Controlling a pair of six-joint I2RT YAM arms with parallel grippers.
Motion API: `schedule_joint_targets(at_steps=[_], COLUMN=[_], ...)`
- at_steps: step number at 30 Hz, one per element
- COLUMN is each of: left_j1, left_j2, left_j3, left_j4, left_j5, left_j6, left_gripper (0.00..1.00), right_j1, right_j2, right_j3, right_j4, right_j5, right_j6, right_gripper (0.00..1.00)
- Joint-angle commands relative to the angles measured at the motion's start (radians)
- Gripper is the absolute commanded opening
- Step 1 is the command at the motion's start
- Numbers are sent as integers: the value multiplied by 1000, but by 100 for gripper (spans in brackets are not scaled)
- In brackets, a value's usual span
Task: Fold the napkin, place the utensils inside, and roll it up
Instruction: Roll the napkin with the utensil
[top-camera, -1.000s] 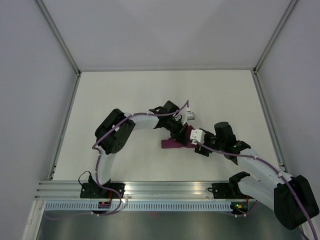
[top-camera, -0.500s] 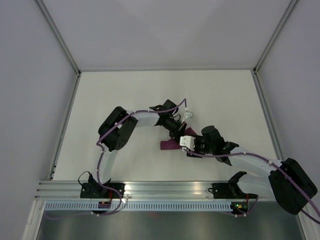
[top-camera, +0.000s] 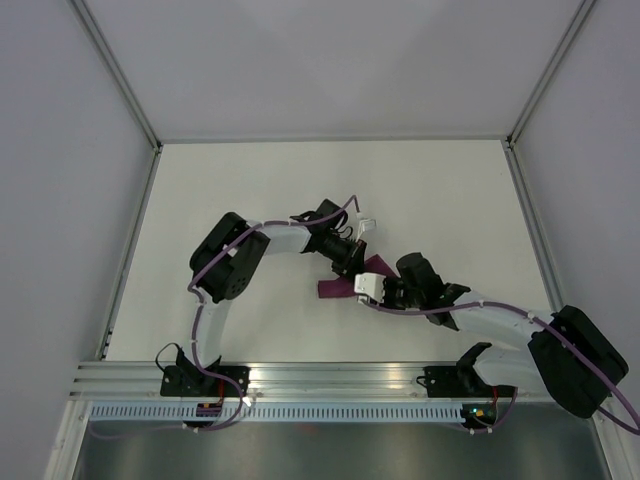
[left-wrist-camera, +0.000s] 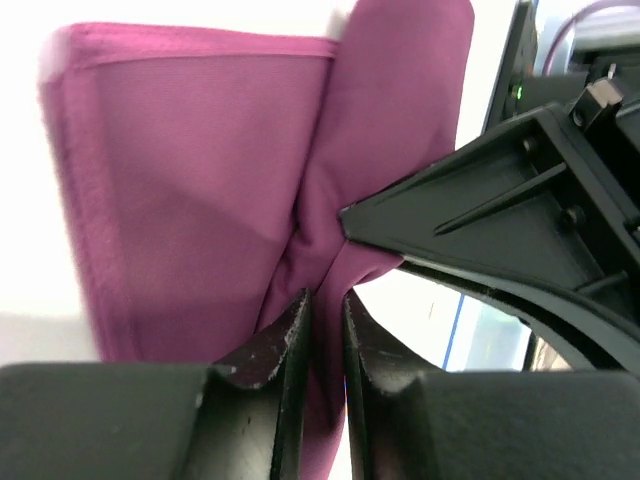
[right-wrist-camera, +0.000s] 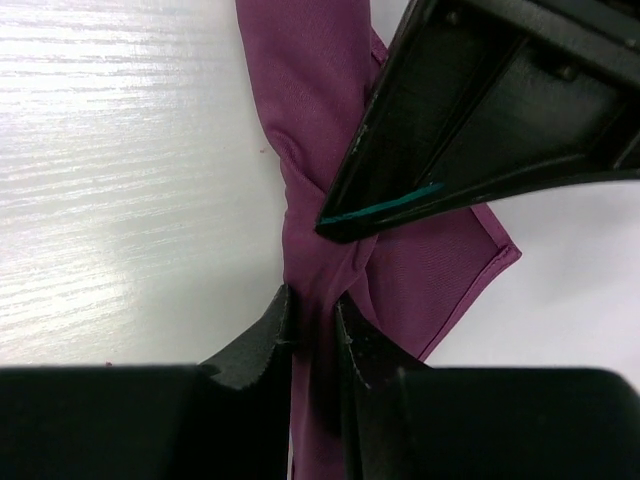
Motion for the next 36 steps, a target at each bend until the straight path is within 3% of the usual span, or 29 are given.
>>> schedule_joint_targets(at_steps=[1, 5, 9, 13, 17, 20, 25, 27, 36], left_j1=[64, 102, 119, 119, 116, 81, -142, -232, -404], left_j2=[-61, -176, -306, -451, -557, -615, -660, -641, -465], left_j3=[-121, -233, -386, -537, -664, -753, -819, -836, -790], left_j4=[194, 400, 581, 755, 925, 1063, 1164, 1186, 1197], left_j5=[-146, -158, -267, -489, -626, -724, -959, -1029, -1166], left_j6=[-225, -363, -448, -439, -408, -321, 118, 297, 696], left_gripper=[25, 25, 24, 26, 28, 30, 34, 39, 45], right_j1=[-6, -41, -112, -196, -258, -275, -302, -311, -330], right_j2=[37, 70, 126, 243, 377, 503, 694, 741, 880], right_j3=[4, 49, 126, 237, 375, 475, 612, 675, 801], right_j4=[-56, -129, -227, -371, -542, -662, -849, -903, -1052], right_j5=[29, -36, -140, -250, -316, -364, -430, -442, -468], right_j6=[2, -15, -52, -111, -185, -239, -326, -351, -409], right_gripper=[8, 6, 5, 4, 4, 3, 4, 4, 4])
